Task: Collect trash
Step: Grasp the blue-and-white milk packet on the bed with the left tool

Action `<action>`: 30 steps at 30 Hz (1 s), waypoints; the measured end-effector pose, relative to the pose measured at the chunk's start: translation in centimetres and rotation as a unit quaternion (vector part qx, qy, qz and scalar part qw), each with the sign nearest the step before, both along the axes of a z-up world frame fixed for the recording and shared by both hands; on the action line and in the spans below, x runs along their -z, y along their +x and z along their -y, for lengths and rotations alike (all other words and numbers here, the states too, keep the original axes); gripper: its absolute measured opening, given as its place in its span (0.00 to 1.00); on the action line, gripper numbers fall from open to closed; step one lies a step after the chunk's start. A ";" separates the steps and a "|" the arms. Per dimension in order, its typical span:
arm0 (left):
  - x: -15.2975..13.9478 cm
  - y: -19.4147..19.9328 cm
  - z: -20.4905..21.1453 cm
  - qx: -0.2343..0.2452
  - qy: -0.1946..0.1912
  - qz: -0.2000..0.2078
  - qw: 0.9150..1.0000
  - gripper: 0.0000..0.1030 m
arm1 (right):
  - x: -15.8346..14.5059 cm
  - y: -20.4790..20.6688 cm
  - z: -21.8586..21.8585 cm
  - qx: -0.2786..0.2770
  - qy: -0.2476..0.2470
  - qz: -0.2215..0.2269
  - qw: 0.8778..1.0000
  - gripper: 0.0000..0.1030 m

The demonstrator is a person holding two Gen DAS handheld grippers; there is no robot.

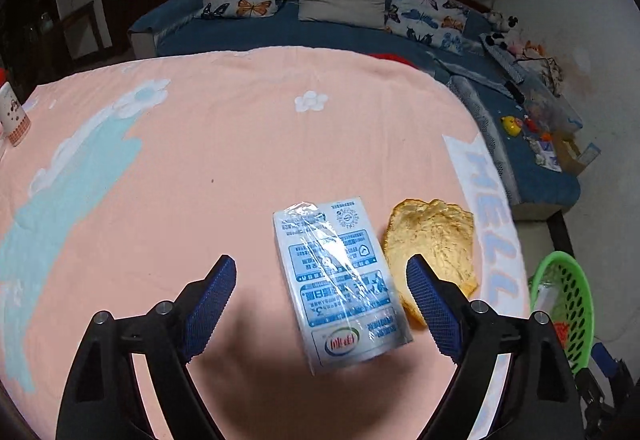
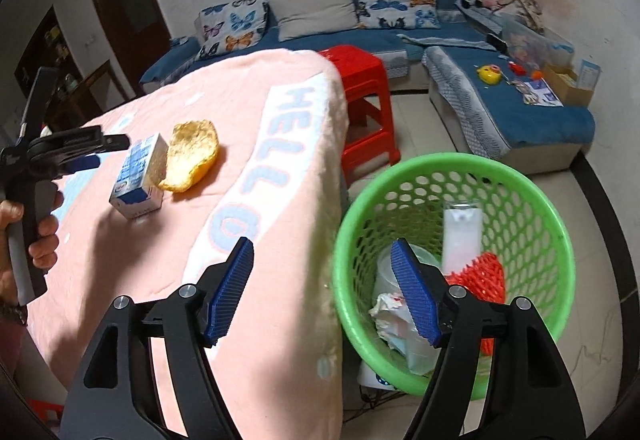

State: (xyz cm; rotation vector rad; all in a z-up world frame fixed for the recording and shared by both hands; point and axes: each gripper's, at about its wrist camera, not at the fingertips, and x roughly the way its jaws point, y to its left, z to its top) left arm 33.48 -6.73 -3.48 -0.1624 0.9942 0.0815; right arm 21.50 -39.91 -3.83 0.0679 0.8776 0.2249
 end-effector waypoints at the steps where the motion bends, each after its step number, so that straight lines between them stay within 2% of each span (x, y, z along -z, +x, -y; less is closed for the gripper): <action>1: 0.4 0.3 0.1 -0.003 0.004 -0.004 1.000 0.83 | 0.1 0.1 -0.1 -0.001 0.000 -0.001 1.000 0.70; 9: 2.3 1.6 -0.1 -0.016 -0.015 -0.037 0.999 0.83 | 0.7 1.4 -1.4 -0.012 -0.004 -0.011 1.000 0.73; 16: 3.0 2.3 0.3 -0.007 -0.009 -0.039 0.999 0.82 | 1.3 2.4 -3.0 -0.024 -0.006 -0.016 1.000 0.74; 20: 3.1 2.6 0.3 -0.006 -0.020 -0.049 0.999 0.82 | 1.4 2.6 -3.5 -0.028 -0.006 -0.017 0.999 0.74; 26: 3.0 2.6 0.8 -0.003 -0.005 -0.047 0.999 0.82 | 1.3 2.6 -3.8 -0.030 -0.009 -0.017 0.999 0.75; 29: 3.5 2.6 0.7 -0.005 -0.016 -0.057 0.998 0.68 | 1.3 2.6 -3.8 -0.028 -0.008 -0.017 0.999 0.75; 30: 3.7 2.6 0.5 -0.006 -0.021 -0.059 0.998 0.68 | 1.3 2.6 -3.9 -0.028 -0.008 -0.018 0.999 0.75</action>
